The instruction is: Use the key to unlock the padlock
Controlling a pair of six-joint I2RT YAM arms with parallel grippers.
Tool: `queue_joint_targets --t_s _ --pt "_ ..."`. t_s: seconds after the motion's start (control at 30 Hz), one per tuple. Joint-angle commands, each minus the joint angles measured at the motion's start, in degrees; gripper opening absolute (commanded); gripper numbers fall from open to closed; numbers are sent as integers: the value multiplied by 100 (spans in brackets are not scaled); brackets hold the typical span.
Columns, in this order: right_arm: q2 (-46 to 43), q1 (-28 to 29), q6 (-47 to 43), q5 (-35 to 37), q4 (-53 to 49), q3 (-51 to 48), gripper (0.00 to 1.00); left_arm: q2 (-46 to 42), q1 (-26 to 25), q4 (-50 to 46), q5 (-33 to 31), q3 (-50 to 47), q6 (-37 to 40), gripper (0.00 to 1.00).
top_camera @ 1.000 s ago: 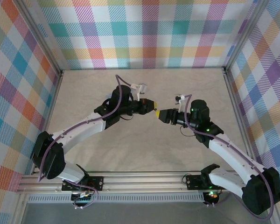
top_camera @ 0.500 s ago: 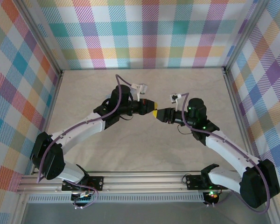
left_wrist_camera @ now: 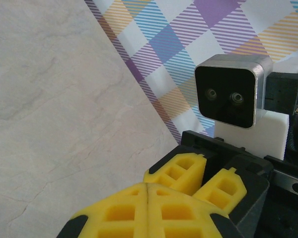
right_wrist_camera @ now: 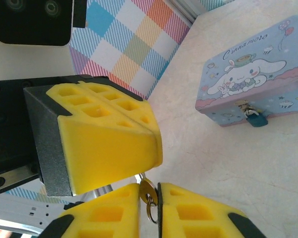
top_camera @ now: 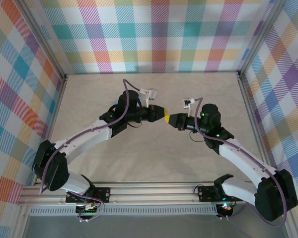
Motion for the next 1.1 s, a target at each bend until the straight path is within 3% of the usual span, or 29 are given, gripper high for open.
queue_joint_targets --t_s 0.0,0.2,0.33,0.43,0.47,0.57,0.7,0.87,1.07 --pt "8 -18 -56 -71 158 46 10 -113 -22 189 111 22 -30 0" --pt "1 -13 -116 -1 24 75 1 -107 -22 175 86 39 -33 0" --pt "-14 -12 -279 88 -309 142 0 -118 -22 35 7 97 16 8" --pt "-34 -13 -459 227 -692 186 0 -171 19 -231 -280 173 74 41" --pt "-47 -12 -547 304 -873 207 0 -187 50 -400 -427 216 102 48" --pt "-86 -13 -801 515 -1361 246 0 -181 248 -852 -746 344 136 62" --pt "-147 -13 -1121 894 -2040 303 0 -69 590 -1346 -1030 470 236 73" --pt "-200 -13 -1342 1458 -2756 388 0 631 919 -2706 -1928 1184 747 78" --pt "-201 -12 -1339 1797 -3108 424 0 1873 1041 -3637 -2747 2306 1432 80"
